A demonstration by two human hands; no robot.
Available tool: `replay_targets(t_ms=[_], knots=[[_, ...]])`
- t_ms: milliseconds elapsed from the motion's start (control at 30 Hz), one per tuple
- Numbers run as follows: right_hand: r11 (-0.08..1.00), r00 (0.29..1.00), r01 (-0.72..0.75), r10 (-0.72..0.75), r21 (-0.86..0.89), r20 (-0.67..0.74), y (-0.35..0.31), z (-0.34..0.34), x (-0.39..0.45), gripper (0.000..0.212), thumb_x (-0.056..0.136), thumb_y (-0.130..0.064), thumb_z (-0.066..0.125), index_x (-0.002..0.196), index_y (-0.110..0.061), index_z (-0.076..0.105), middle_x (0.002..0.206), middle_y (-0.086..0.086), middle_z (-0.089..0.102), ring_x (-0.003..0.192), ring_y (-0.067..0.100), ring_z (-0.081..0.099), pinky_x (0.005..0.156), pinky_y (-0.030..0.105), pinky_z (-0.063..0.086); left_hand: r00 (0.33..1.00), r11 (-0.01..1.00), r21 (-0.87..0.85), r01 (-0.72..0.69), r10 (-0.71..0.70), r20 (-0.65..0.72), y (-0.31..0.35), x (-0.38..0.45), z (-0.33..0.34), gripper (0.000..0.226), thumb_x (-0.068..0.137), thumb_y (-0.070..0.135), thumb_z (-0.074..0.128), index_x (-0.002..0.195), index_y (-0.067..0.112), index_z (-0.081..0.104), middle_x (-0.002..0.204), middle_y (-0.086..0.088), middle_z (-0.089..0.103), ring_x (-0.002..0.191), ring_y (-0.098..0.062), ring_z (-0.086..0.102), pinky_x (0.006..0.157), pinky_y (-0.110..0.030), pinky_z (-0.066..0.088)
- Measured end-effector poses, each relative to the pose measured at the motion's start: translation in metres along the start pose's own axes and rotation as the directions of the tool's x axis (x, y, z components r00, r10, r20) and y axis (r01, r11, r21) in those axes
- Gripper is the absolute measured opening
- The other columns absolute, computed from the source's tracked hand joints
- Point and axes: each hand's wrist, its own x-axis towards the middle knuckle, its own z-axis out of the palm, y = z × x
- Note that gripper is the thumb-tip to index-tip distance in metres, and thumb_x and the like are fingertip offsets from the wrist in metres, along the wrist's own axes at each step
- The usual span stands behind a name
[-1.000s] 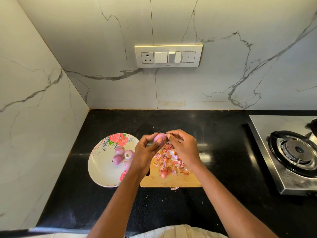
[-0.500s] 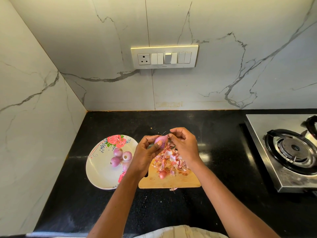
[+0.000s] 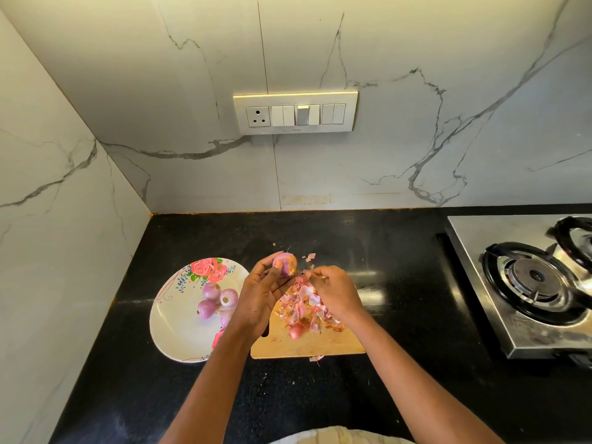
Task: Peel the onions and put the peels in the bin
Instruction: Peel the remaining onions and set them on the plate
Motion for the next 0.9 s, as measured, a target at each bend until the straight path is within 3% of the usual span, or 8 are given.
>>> replay_targets(t_ms=[67, 133, 233, 500, 667, 900], knots=[[0.996, 0.998, 0.049, -0.047, 0.070, -0.030, -0.007, -0.002, -0.002, 0.018, 0.099, -0.024, 0.065, 0.115, -0.020, 0.072, 0.111, -0.008, 0.069, 0.097, 0.000, 0.062, 0.085, 0.017, 0.053, 1.000, 0.999, 0.038, -0.022, 0.023, -0.019, 0.000, -0.001, 0.002, 0.040, 0.091, 0.030, 0.063, 0.129, 0.017, 0.060, 0.125, -0.009, 0.070, 0.112, -0.025, 0.071, 0.098, -0.037, 0.057], [0.979, 0.995, 0.094, -0.085, 0.179, -0.055, -0.017, -0.007, -0.004, 0.020, 0.099, -0.028, 0.065, 0.117, -0.022, 0.071, 0.111, -0.012, 0.070, 0.098, -0.005, 0.063, 0.081, 0.009, 0.051, 0.999, 0.997, 0.070, -0.039, 0.041, -0.030, -0.002, -0.002, 0.002, 0.043, 0.088, 0.034, 0.064, 0.128, 0.019, 0.061, 0.125, -0.008, 0.070, 0.111, -0.024, 0.071, 0.098, -0.040, 0.057], [0.951, 0.987, 0.162, -0.158, 0.262, -0.038, -0.034, -0.010, -0.009, 0.026, 0.096, -0.036, 0.069, 0.118, -0.024, 0.070, 0.111, -0.014, 0.071, 0.101, -0.007, 0.064, 0.083, 0.009, 0.051, 0.996, 0.992, 0.103, -0.077, 0.080, -0.028, -0.002, -0.003, 0.002, 0.041, 0.090, 0.034, 0.063, 0.128, 0.019, 0.063, 0.122, -0.005, 0.072, 0.111, -0.023, 0.071, 0.097, -0.038, 0.057], [0.945, 0.960, 0.266, -0.242, 0.189, -0.142, -0.040, -0.010, -0.013, 0.023, 0.093, -0.026, 0.073, 0.114, -0.018, 0.074, 0.104, -0.012, 0.073, 0.092, -0.013, 0.064, 0.079, 0.007, 0.051, 0.992, 0.987, 0.107, -0.121, 0.125, -0.030, 0.001, -0.003, 0.008, 0.038, 0.087, 0.033, 0.067, 0.122, 0.021, 0.065, 0.120, -0.003, 0.073, 0.112, -0.023, 0.071, 0.094, -0.033, 0.057], [0.940, 0.958, 0.273, -0.247, 0.205, -0.145, -0.043, -0.008, -0.015, 0.024, 0.092, -0.027, 0.074, 0.114, -0.017, 0.075, 0.102, -0.012, 0.073, 0.092, -0.012, 0.066, 0.080, 0.009, 0.054, 0.989, 0.984, 0.112, -0.138, 0.143, -0.039, 0.001, -0.004, 0.004, 0.047, 0.079, 0.037, 0.074, 0.123, 0.022, 0.065, 0.126, -0.004, 0.070, 0.118, -0.024, 0.067, 0.102, -0.042, 0.054], [0.944, 0.944, 0.299, -0.272, 0.139, -0.184, -0.042, -0.008, -0.016, 0.019, 0.092, -0.027, 0.074, 0.107, -0.016, 0.077, 0.098, -0.010, 0.074, 0.088, -0.011, 0.065, 0.078, 0.007, 0.052, 0.989, 0.977, 0.165, -0.138, 0.145, -0.034, -0.001, -0.002, 0.003, 0.046, 0.077, 0.037, 0.077, 0.120, 0.025, 0.068, 0.122, -0.001, 0.071, 0.115, -0.021, 0.068, 0.103, -0.044, 0.054]])
